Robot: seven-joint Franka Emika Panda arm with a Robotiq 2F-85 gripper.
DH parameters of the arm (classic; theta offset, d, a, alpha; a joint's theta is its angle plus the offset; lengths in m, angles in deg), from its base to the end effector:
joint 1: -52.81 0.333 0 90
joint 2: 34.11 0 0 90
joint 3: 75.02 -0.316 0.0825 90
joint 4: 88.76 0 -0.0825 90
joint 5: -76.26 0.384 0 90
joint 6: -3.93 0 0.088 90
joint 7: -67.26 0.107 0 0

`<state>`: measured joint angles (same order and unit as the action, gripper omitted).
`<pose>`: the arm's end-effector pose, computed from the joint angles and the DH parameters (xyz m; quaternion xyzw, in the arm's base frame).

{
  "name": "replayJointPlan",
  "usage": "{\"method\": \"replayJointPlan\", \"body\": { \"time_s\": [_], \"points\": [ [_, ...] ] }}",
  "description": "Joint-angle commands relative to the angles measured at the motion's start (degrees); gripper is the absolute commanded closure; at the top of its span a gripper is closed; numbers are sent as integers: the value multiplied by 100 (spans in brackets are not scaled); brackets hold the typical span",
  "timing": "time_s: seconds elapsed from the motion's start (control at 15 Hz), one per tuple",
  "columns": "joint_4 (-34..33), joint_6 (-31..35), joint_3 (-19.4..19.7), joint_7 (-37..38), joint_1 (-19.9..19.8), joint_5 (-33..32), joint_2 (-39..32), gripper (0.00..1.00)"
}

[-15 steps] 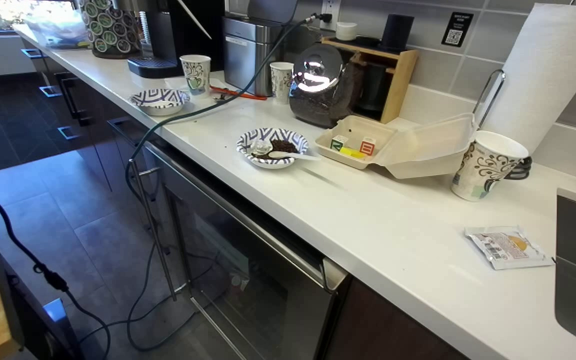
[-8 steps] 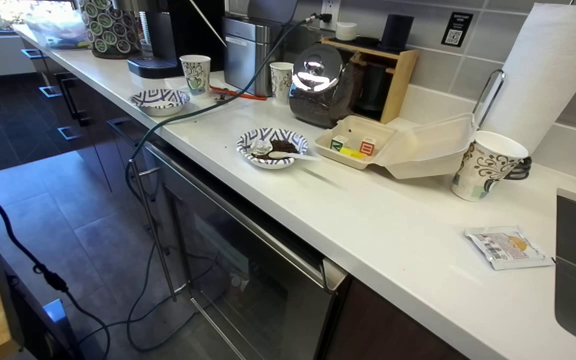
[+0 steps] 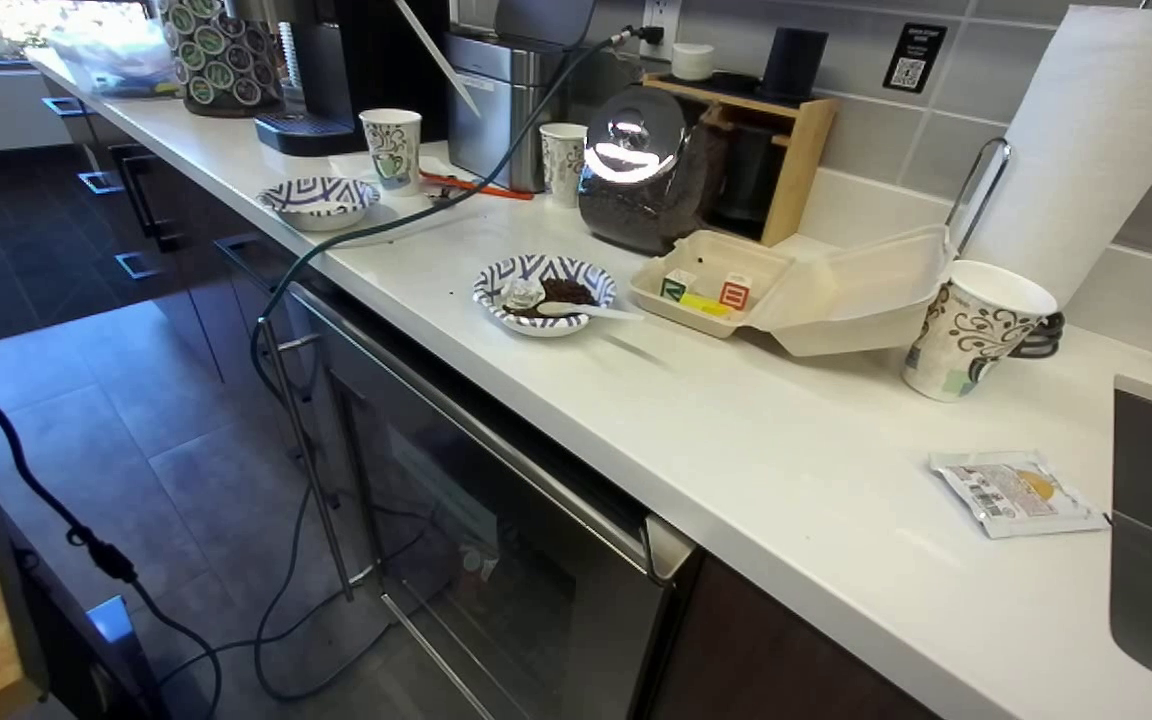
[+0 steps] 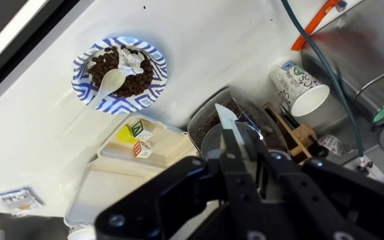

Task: Remove the knife from the cup

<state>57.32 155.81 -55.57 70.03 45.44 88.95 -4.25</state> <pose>0.3803 -0.2103 0.5021 -0.8898 0.3198 -0.3094 0.1009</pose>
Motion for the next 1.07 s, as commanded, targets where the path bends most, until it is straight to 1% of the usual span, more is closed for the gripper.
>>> {"method": "replayJointPlan", "body": {
  "time_s": [0.0,0.07,0.27,0.33,0.4,0.47,0.67,0.73,0.87,1.0],
  "points": [
    [-8,-45,99,-283,-8,451,-8,89],
    [2,-50,234,-423,96,683,4,89],
    [16,-54,269,-459,236,849,34,89],
    [18,-54,268,-459,251,860,37,97],
    [-232,55,291,-326,126,796,-353,97],
    [-539,-51,419,-276,53,800,-734,97],
    [-1178,-438,792,-339,22,1087,-1491,97],
    [-1421,-713,927,-364,27,1273,-1792,97],
    [-1768,-1098,933,-271,-138,1478,-2252,97],
    [-2040,-1340,828,-182,-368,1581,-2656,97]
  ]
}}
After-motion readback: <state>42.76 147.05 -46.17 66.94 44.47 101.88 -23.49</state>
